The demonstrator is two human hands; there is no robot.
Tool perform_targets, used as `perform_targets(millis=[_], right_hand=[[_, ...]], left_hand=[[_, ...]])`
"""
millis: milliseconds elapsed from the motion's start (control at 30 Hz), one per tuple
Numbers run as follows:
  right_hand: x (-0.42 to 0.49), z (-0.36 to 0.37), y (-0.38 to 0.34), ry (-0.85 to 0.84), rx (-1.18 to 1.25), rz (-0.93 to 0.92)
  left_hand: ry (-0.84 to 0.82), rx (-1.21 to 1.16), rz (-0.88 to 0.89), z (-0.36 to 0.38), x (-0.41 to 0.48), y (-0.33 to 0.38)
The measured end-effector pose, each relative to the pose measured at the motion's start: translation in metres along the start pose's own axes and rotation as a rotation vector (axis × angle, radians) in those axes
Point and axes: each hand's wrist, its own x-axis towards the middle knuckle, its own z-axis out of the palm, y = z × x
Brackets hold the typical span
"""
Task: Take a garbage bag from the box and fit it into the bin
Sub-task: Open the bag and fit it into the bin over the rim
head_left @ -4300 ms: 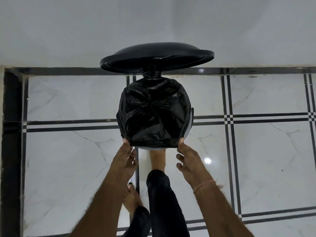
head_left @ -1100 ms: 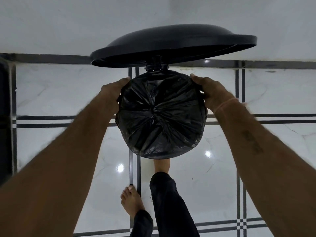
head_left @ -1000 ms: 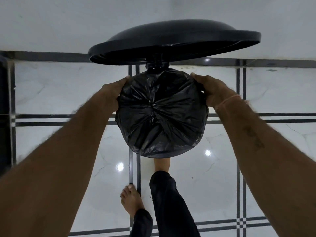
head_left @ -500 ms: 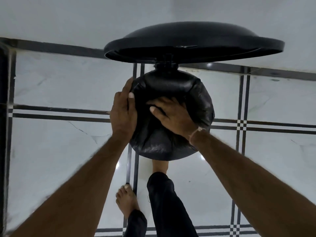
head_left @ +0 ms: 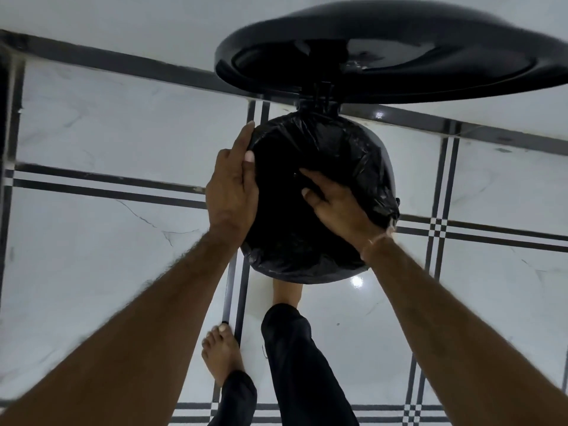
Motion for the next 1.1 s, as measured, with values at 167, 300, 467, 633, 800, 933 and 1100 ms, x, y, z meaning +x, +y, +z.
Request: perform_targets(millis=[167, 300, 467, 633, 800, 933, 1100], right_hand=[[-0.038, 0.008, -0.030, -0.241, 0.118, -0.021], [0.003, 0.025, -0.021, -0.351, 0.075, 0.183], [0.034, 0.042, -0.004, -0.412, -0.040, 0.255], [0.009, 0.030, -0.012, 0.012, -0.037, 0.012], [0.000, -0.012, -0.016, 0.075, 0.090, -0.025], [-0.005, -0.028, -0.023, 0.163, 0.083, -0.073], [-0.034, -0.031, -0.016, 0.632, -0.150, -0.186]], left_hand=[[-0.021, 0.029, -0.015, -0.001, 0.001, 0.003], [-0.018, 0.022, -0.009, -0.001, 0.001, 0.000], [0.007, 0.010, 0.004, 0.001, 0.002, -0.005], [-0.014, 0.027, -0.006, 0.000, 0.000, 0.000], [-0.024, 0.045, 0.002, -0.002, -0.002, 0.003], [-0.050, 0.049, 0.005, -0.003, -0.001, -0.001], [-0.024, -0.021, -0.051, -0.010, 0.006, 0.014]])
